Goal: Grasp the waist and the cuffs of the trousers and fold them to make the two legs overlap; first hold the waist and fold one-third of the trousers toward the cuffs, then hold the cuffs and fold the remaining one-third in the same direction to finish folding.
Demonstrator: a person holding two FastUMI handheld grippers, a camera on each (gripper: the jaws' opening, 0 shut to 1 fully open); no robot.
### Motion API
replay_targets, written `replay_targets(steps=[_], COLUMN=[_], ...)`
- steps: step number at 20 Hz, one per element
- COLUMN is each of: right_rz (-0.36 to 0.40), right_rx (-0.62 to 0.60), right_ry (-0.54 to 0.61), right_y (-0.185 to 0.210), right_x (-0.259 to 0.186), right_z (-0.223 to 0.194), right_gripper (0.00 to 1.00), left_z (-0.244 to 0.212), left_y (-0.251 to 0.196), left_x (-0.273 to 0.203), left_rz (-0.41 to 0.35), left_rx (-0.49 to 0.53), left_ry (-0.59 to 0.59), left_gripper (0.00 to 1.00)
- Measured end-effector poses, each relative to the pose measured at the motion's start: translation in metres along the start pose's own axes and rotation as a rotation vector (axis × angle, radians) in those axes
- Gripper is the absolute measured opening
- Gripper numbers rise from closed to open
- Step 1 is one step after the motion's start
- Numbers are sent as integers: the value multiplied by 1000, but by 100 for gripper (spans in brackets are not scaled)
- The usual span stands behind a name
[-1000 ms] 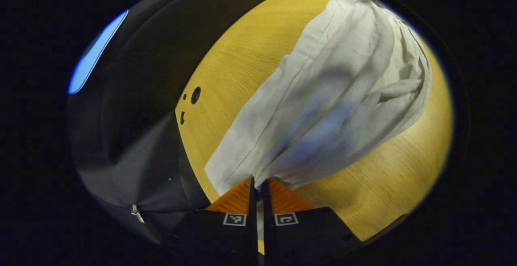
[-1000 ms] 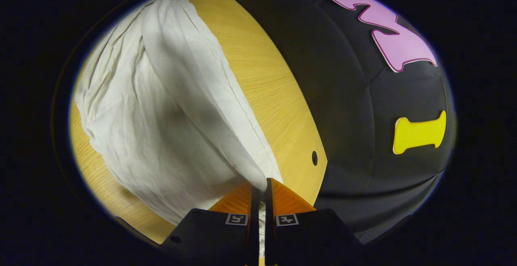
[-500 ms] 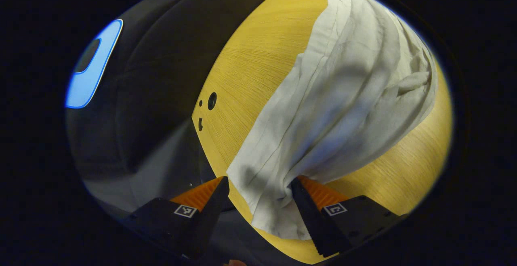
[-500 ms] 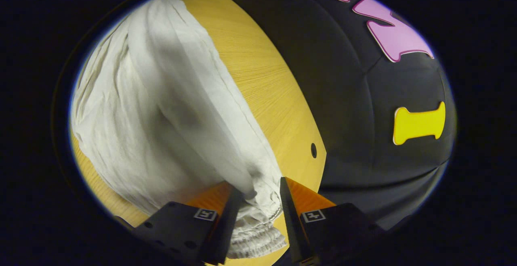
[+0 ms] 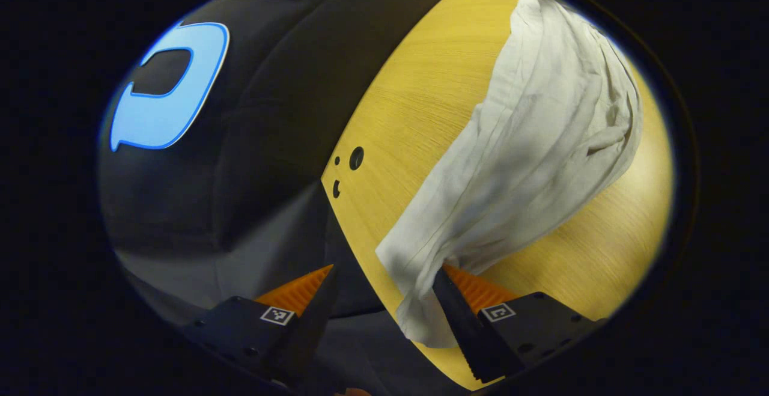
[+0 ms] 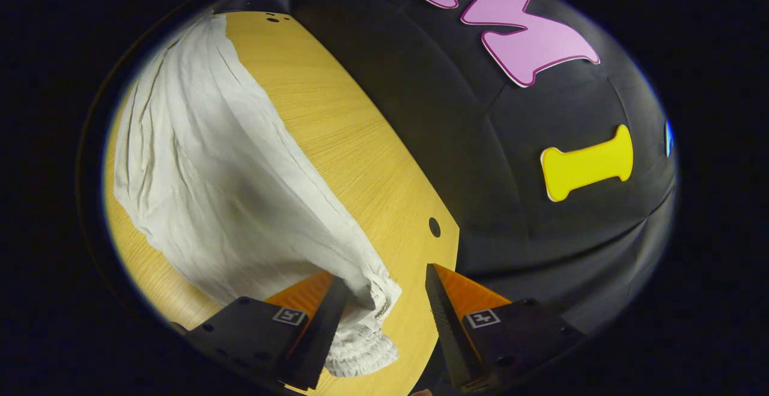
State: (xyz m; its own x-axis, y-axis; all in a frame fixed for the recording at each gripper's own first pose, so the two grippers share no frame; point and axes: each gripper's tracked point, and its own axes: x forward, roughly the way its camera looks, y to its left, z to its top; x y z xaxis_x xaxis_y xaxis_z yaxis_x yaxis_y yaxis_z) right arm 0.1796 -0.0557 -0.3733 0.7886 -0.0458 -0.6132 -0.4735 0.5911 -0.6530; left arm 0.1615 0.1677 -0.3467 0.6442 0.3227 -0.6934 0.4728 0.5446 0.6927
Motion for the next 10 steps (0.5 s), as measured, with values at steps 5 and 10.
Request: replay_targets(steps=[5,10], right_rz=[169,173], right_rx=[102,306], right_ry=[133,83], right_y=[21,3], right_x=[-14,-51], right_z=[-28,-23], right_gripper=[86,95], left_z=[-18,-21], left_y=[8,2], left_x=[-8,-34], left_rz=[-1,5], left_rx=[-71,-165], left_ry=[25,-15], left_gripper=[97,96])
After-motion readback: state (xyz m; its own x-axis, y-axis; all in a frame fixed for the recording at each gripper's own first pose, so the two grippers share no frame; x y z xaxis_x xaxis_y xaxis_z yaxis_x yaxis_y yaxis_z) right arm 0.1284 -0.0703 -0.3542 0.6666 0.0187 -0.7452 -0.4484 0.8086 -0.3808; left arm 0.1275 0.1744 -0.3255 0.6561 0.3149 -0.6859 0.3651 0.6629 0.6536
